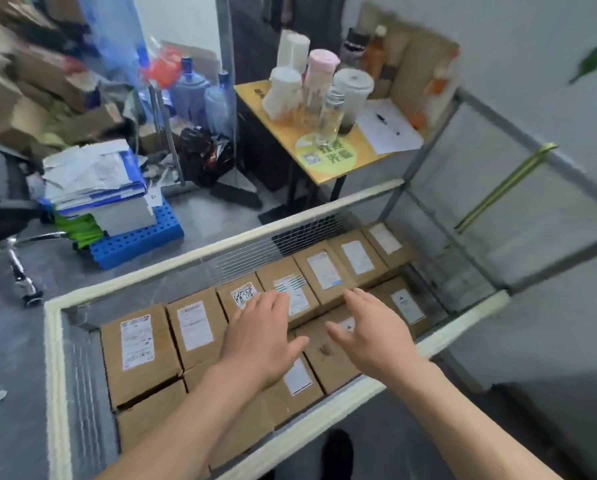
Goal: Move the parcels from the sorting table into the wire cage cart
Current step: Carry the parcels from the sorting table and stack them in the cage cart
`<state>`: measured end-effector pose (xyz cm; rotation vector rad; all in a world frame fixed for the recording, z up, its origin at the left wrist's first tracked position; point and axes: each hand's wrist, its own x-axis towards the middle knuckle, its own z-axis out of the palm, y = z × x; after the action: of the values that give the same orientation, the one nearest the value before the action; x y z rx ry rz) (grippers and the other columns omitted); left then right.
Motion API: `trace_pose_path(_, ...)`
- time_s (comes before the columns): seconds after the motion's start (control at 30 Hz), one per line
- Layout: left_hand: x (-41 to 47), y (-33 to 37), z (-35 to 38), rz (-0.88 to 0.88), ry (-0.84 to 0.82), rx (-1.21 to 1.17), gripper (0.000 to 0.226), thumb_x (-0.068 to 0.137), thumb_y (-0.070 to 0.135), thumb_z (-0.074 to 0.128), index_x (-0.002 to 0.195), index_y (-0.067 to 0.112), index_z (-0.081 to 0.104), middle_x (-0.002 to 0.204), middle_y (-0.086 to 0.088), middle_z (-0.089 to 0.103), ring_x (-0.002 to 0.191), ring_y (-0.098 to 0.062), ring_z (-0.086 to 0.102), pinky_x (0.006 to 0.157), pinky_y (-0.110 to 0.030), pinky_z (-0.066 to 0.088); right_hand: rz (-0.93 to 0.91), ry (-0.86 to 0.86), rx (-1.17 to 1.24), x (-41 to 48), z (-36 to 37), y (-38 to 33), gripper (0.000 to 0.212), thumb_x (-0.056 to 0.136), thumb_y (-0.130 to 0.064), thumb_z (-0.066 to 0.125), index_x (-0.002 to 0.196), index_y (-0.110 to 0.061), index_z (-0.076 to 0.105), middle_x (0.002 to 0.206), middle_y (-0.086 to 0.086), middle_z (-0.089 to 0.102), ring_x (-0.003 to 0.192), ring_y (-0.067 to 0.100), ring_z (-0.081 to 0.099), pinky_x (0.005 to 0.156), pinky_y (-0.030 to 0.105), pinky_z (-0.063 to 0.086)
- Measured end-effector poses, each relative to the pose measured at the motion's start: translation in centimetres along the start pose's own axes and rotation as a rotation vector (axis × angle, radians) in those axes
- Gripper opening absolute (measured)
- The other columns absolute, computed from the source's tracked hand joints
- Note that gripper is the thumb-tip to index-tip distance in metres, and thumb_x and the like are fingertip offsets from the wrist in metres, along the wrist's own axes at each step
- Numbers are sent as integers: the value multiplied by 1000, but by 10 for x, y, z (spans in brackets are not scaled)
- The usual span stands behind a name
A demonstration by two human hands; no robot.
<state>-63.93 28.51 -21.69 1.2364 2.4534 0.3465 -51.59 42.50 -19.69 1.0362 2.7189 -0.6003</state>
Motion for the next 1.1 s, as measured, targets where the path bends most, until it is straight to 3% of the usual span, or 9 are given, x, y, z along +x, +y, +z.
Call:
trace_pose_path(0.23,23,112,-19,355,59,50,71,93,63,50,148,21,31,152,6,34,141,-15,30,111,-35,32,231,177,-28,-67,-69,70,57,96,-57,51,135,-15,51,140,3,53,131,22,45,105,37,41)
trace_pose_path(0.4,18,196,-16,534,76,82,78,93,65,48,153,18,29,155,4,33,144,-16,28,114,-36,33,350,290,-22,-123,-101,128,68,96,-60,51,149,-19,42,152,-1,45,143,19,36,113,39,36)
trace_pose_path(0.83,-40,440,33,789,68,125,79,90,64,55,150,18,34,154,3,37,144,-18,31,111,-37,37,656,447,28,-297,-154,309,68,94,-61,53,145,-17,44,150,2,45,142,21,35,111,40,36)
trace_pose_path(1.1,-97,561,81,930,-24,165,74,92,63,52,147,18,34,156,2,33,145,-19,29,110,-37,36,816,501,102,-410,-156,406,79,96,-64,49,159,-22,26,167,-2,23,154,19,18,123,44,26)
